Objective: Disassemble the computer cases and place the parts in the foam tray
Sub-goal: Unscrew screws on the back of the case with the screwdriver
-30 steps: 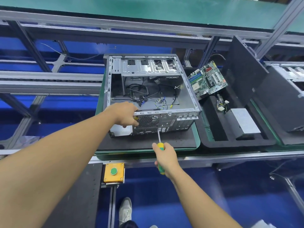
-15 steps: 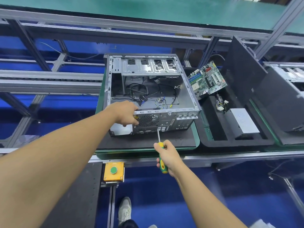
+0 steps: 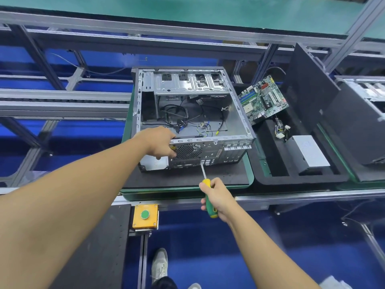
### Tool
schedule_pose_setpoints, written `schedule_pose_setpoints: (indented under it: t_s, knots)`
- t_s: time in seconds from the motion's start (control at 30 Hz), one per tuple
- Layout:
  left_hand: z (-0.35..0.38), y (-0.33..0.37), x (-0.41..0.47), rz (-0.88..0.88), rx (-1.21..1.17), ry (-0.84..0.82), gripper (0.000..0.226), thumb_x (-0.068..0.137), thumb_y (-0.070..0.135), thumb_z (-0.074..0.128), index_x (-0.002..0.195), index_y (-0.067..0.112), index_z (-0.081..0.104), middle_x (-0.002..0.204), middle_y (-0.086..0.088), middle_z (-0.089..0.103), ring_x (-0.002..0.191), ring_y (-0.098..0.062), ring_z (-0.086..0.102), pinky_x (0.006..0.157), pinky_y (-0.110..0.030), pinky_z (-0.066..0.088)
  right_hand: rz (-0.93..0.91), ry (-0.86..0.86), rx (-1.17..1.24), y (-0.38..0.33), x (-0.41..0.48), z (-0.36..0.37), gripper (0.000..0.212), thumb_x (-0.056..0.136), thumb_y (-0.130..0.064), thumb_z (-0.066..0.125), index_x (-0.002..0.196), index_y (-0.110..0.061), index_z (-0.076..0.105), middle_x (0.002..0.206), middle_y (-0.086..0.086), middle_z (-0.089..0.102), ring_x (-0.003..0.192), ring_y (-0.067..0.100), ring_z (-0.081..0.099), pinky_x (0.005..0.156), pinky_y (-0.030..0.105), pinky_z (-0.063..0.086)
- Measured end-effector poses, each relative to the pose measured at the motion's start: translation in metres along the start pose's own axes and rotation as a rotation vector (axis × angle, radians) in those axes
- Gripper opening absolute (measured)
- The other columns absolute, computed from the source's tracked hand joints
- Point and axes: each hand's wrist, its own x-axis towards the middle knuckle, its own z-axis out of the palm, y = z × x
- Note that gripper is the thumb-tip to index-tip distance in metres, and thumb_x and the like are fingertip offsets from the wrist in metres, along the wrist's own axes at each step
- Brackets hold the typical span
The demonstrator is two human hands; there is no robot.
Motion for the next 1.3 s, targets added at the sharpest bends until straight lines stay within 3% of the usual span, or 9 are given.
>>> schedule_pose_setpoints:
  t_s: [0.2,0.4,0.47,0.57,0.67,0.97,1.07,1.17,1.3]
  knots:
    - [0.0,0.001,0.0,0.005,-0.037,-0.007,0.018,0.079,0.047,0.068,0.079,0.034,0.055,0.065,0.008,0.071,0.045,0.005,0.06,0.063,-0.026,0.046,0.122,-0.126,0.25,-0.006,0.002,-0.009,0.039,0.105,-0.029,0.045,0.097,0.001,0.069,0.096,0.013,0.063,0.058,0.019,0.055,0.054,0.034,0.05]
    - [-0.001,0.002,-0.002,0.001,-0.032,-0.006,0.018,0.079,0.047,0.068,0.078,0.034,0.055,0.065,0.009,0.071,0.045,0.004,0.061,0.063,-0.027,0.045,-0.046,0.033,0.042,0.007,0.004,-0.002,0.02,0.102,-0.027,0.057,0.093,-0.013,0.046,0.097,0.006,0.061,0.072,0.019,0.071,0.072,0.038,0.062]
    - [-0.001,0.002,-0.002,0.001,-0.029,0.001,0.019,0.079,0.047,0.068,0.078,0.034,0.055,0.066,0.009,0.071,0.044,0.004,0.061,0.063,-0.027,0.045,-0.039,-0.011,0.079,0.007,0.004,0.001,0.02,0.102,-0.024,0.057,0.094,-0.013,0.043,0.1,0.008,0.057,0.068,0.021,0.072,0.068,0.04,0.061]
    - [0.0,0.001,-0.001,-0.004,-0.02,0.004,0.021,0.079,0.049,0.067,0.078,0.033,0.055,0.065,0.008,0.071,0.044,0.005,0.06,0.063,-0.027,0.045,0.053,-0.118,0.2,-0.002,0.002,-0.001,0.021,0.102,-0.03,0.055,0.1,-0.01,0.051,0.095,0.01,0.057,0.056,0.018,0.059,0.057,0.035,0.054]
    - [0.0,0.001,0.0,0.002,-0.026,0.005,0.02,0.079,0.049,0.068,0.078,0.033,0.055,0.064,0.008,0.071,0.044,0.005,0.06,0.064,-0.027,0.046,0.174,-0.245,0.335,-0.01,0.002,-0.009,0.041,0.105,-0.036,0.041,0.099,-0.004,0.065,0.091,0.011,0.064,0.059,0.021,0.057,0.063,0.035,0.051]
    - [0.001,0.0,0.0,0.001,-0.022,0.007,0.02,0.077,0.048,0.067,0.083,0.032,0.057,0.064,0.008,0.072,0.046,0.008,0.059,0.072,-0.027,0.051,-0.005,0.002,0.159,0.0,0.004,-0.003,0.023,0.098,-0.019,0.064,0.096,-0.01,0.043,0.097,0.012,0.06,0.062,0.017,0.066,0.063,0.037,0.061]
    - [0.001,0.0,0.001,-0.003,-0.035,0.002,0.02,0.076,0.047,0.067,0.083,0.03,0.059,0.065,0.008,0.072,0.045,0.006,0.06,0.072,-0.027,0.052,0.069,-0.062,0.206,-0.006,0.002,-0.001,0.024,0.098,-0.024,0.064,0.101,-0.007,0.048,0.084,0.011,0.054,0.057,0.016,0.055,0.053,0.031,0.052]
    - [0.0,0.001,0.0,-0.005,-0.053,-0.004,0.019,0.075,0.047,0.067,0.08,0.031,0.058,0.063,0.009,0.071,0.046,0.002,0.062,0.07,-0.027,0.052,0.186,-0.208,0.354,-0.015,0.0,-0.007,0.029,0.103,-0.028,0.05,0.099,-0.001,0.059,0.085,0.013,0.06,0.061,0.021,0.055,0.06,0.035,0.05]
    - [-0.001,0.001,0.0,0.001,-0.031,-0.004,0.019,0.075,0.049,0.066,0.082,0.033,0.058,0.065,0.01,0.071,0.045,0.004,0.061,0.07,-0.028,0.051,0.104,-0.169,0.261,-0.012,0.0,-0.005,0.024,0.106,-0.022,0.046,0.097,-0.003,0.058,0.087,0.012,0.064,0.059,0.017,0.055,0.061,0.034,0.053]
